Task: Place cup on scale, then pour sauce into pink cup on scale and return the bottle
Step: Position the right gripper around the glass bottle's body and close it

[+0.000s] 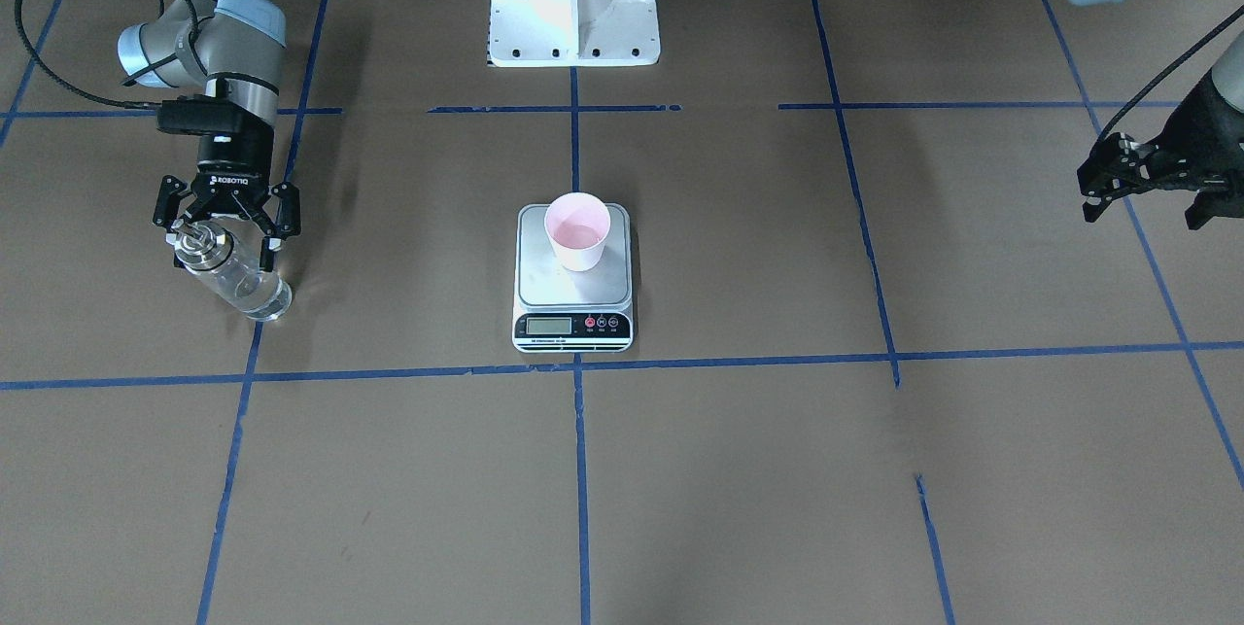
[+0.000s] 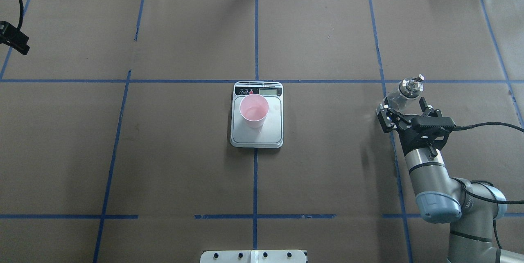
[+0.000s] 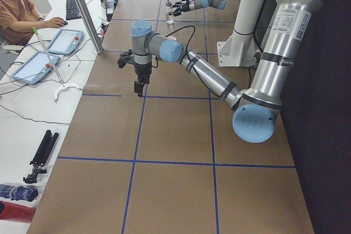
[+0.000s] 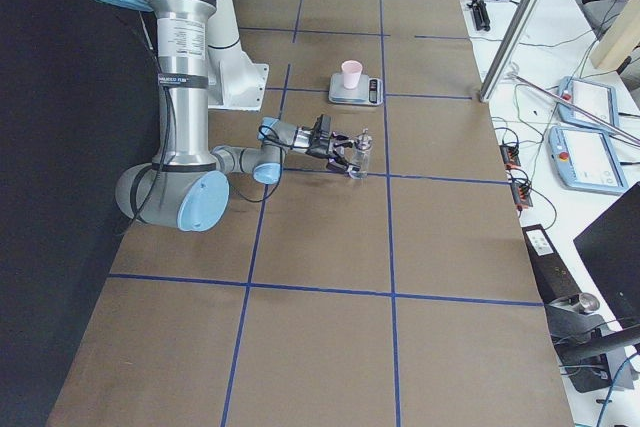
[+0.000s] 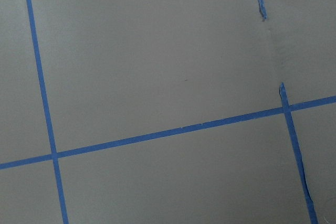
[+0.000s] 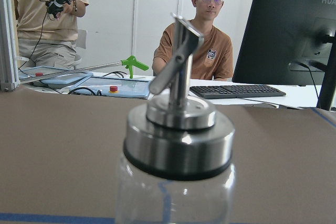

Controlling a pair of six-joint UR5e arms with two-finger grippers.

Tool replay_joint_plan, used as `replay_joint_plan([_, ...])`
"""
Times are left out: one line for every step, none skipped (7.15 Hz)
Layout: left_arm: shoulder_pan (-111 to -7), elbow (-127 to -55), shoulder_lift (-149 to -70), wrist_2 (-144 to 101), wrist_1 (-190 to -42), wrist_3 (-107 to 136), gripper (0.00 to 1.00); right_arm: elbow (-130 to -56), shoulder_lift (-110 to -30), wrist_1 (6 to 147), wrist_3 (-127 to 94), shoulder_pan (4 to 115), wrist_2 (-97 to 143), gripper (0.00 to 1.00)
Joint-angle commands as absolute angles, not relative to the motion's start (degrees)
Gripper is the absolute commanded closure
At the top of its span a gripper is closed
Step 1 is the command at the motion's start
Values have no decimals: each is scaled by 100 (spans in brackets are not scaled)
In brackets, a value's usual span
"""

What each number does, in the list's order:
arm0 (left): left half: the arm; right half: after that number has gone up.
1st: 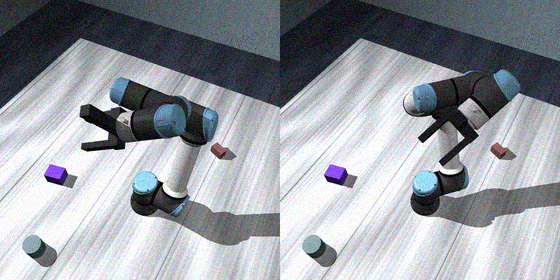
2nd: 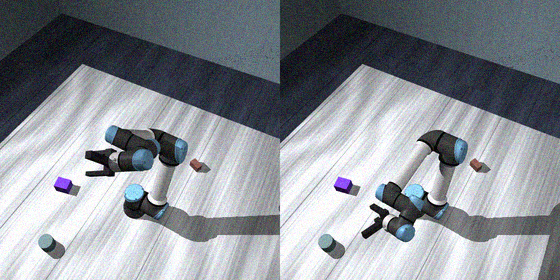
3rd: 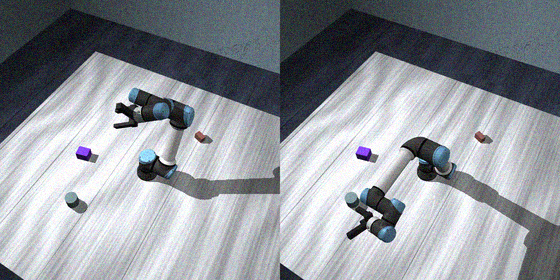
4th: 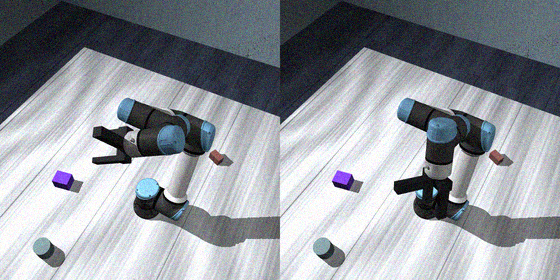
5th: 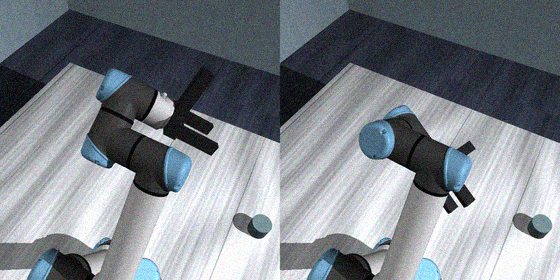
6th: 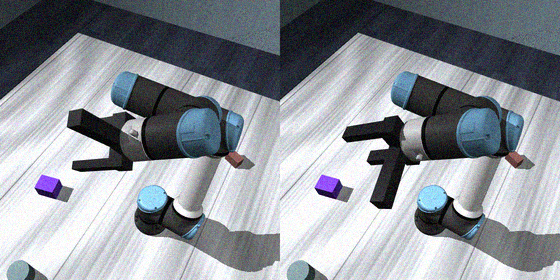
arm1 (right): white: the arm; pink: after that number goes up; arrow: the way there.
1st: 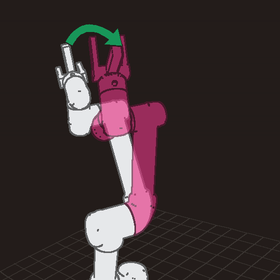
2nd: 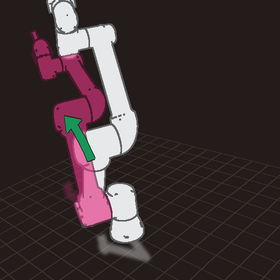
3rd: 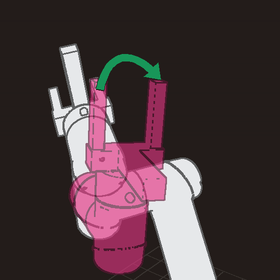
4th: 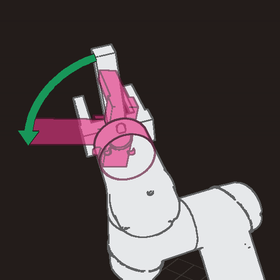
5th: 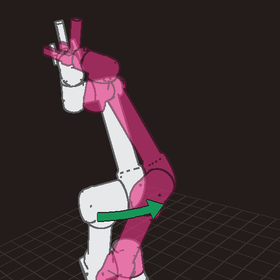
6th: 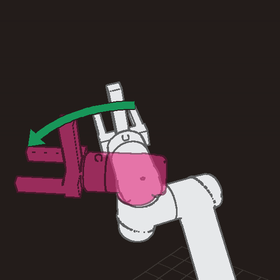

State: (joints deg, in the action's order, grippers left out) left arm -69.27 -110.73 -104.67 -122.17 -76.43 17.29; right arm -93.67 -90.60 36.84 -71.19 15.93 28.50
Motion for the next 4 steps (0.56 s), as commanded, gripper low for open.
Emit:
replay_joint_plan([-6926,-11074,-10468,-12217,-7620,1731,0,-9221,-8878,3691,-7110,1661,2926,0])
replay_joint_plan([-6926,-11074,-10468,-12217,-7620,1731,0,-9159,-8860,3683,-7110,1679,2935,0])
replay_joint_plan([-6926,-11074,-10468,-12217,-7620,1731,0,-9158,-8859,3683,-7119,1679,2953,0])
replay_joint_plan([-6926,-11074,-10468,-12217,-7620,1731,0,-9158,-8859,3683,-7110,1714,3005,0])
